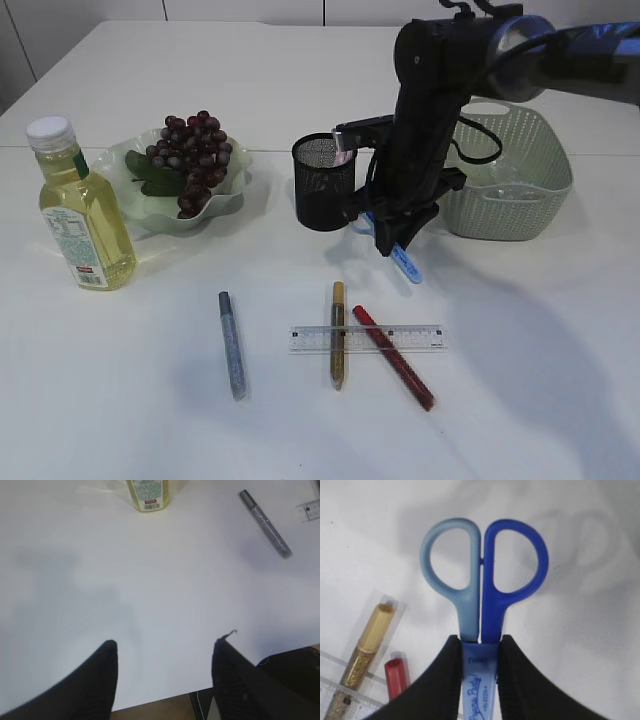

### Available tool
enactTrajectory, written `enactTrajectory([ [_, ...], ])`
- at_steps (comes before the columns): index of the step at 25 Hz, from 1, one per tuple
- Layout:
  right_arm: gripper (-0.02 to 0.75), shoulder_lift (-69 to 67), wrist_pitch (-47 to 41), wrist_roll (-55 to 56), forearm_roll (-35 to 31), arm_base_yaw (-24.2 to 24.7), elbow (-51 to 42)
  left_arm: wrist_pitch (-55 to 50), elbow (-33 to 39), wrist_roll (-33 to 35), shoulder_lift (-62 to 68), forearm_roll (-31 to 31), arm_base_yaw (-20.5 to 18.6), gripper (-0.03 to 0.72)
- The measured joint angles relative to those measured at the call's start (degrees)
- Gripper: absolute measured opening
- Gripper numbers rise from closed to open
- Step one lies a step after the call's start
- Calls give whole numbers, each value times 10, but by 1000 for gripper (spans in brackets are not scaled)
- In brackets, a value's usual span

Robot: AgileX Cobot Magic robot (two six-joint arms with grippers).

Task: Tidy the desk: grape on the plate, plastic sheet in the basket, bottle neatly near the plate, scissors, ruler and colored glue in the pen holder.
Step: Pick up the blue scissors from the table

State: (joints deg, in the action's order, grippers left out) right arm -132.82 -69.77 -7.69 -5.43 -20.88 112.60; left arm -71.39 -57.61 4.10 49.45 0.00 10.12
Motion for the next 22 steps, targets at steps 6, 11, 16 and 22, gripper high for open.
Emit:
enactTrajectory([
  [6,178,29,0,16,0,0,-15,0,0,0,0,0,0,434],
  [11,178,72,0,21,1,0,-73,0,0,0,0,0,0,434],
  [16,178,110,-2,24,3,-2,-95,0,0,0,0,0,0,434],
  [22,178,165,13,28,11,-15,-107,0,0,0,0,0,0,434],
])
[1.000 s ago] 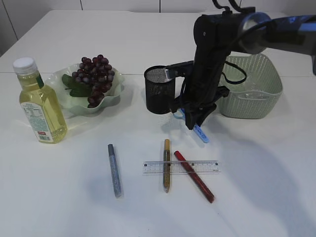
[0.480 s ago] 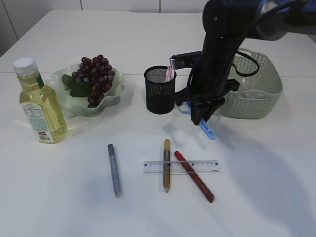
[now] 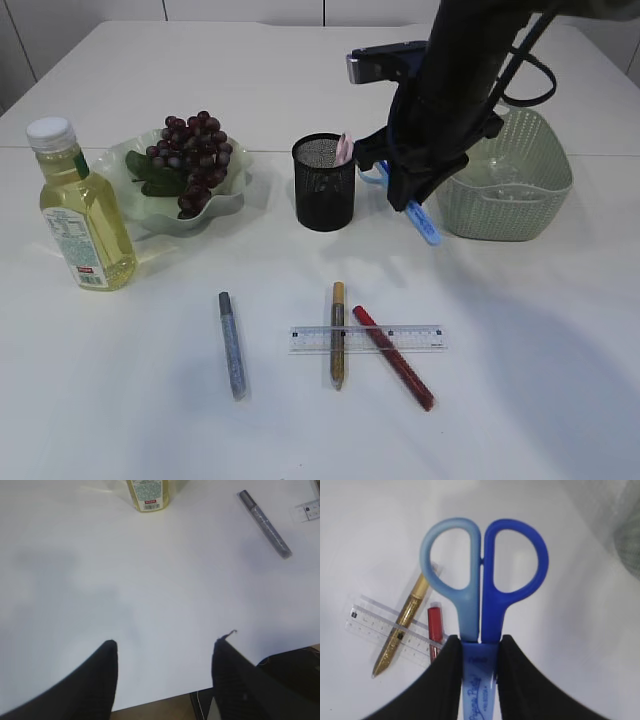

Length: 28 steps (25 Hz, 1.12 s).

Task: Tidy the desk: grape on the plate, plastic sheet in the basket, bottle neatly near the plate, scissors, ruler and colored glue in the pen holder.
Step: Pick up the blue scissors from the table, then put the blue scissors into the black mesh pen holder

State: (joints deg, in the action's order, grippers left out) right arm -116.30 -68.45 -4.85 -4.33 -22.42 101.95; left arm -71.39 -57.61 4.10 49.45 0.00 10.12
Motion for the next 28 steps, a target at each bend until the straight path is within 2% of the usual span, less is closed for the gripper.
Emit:
enactTrajectory([
  [5,178,45,80,5,6,-8,-43,0,0,0,0,0,0,434],
  [12,178,100,251,6,14,-8,-130,0,0,0,0,0,0,435],
  [28,178,95,555,6,18,-8,-141,0,0,0,0,0,0,434],
])
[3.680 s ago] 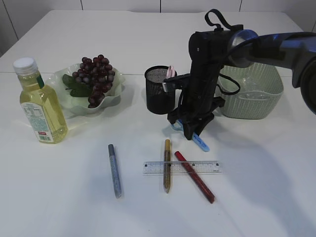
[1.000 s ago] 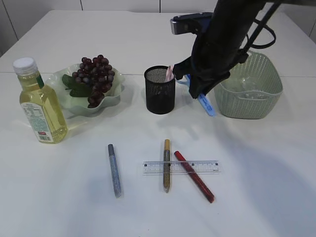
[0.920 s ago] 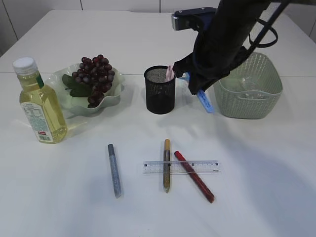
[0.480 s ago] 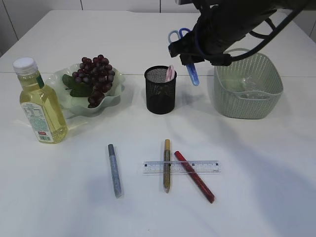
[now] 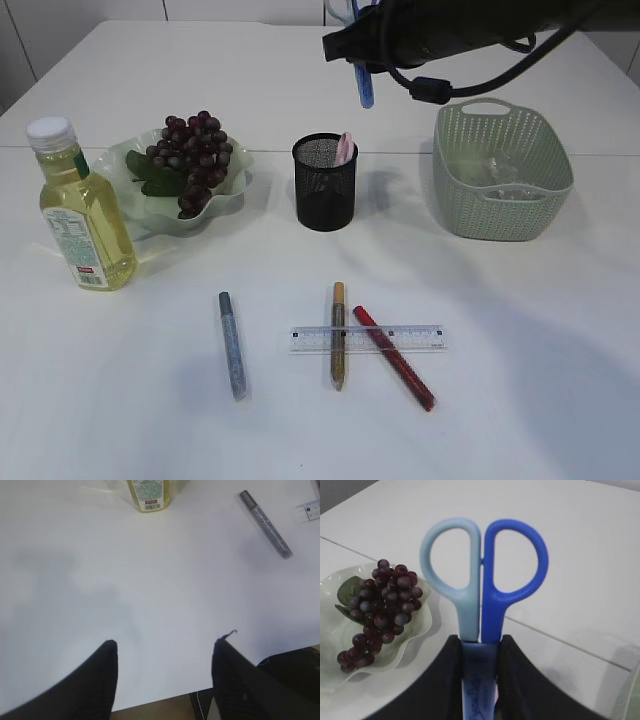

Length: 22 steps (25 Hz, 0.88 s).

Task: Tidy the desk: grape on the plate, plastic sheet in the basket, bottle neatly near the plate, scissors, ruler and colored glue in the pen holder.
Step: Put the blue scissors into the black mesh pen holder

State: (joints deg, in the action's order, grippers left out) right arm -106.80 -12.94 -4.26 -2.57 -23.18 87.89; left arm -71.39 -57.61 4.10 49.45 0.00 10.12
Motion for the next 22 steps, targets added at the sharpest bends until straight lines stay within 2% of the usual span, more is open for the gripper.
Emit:
enactTrajectory([
  [5,178,-17,93,0,4,-2,-20,0,0,0,0,0,0,435],
  [11,178,-21,266,-1,16,-16,-94,0,0,0,0,0,0,434],
  [22,178,-103,394,-1,18,-17,-100,0,0,0,0,0,0,435],
])
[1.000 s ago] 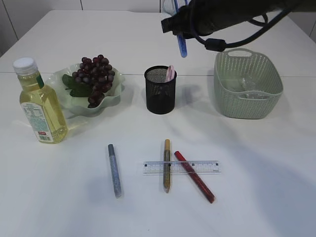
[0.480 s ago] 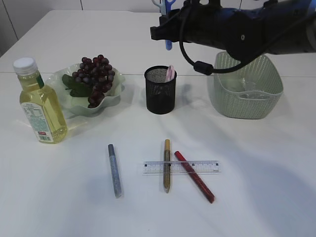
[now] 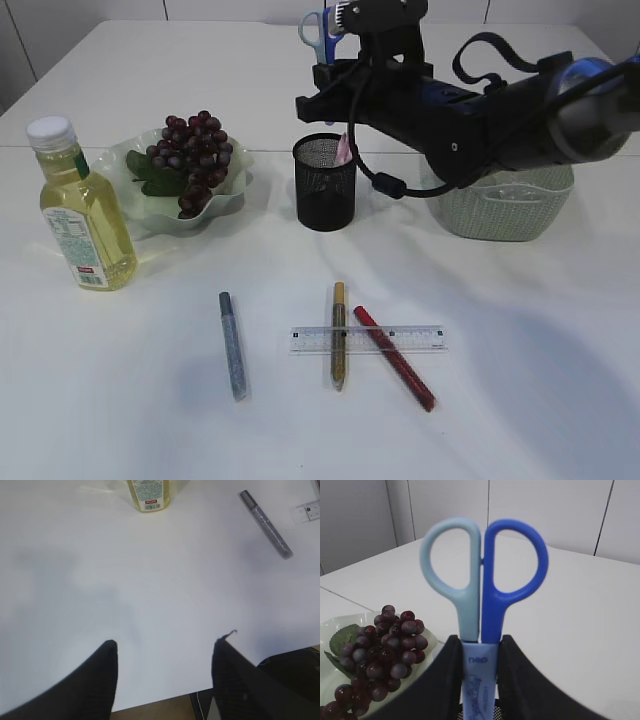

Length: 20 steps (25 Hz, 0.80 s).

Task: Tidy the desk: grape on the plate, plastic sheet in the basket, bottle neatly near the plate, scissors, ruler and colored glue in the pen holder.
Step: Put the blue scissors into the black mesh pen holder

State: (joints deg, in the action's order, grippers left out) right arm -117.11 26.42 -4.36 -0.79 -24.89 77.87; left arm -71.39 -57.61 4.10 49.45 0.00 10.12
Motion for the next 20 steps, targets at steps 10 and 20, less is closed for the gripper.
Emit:
enactTrajectory([
  [10,178,-48,46,0,12,0,8,0,0,0,0,-3,0,434],
  [20,178,-78,53,0,13,0,35,0,0,0,0,-3,0,434],
])
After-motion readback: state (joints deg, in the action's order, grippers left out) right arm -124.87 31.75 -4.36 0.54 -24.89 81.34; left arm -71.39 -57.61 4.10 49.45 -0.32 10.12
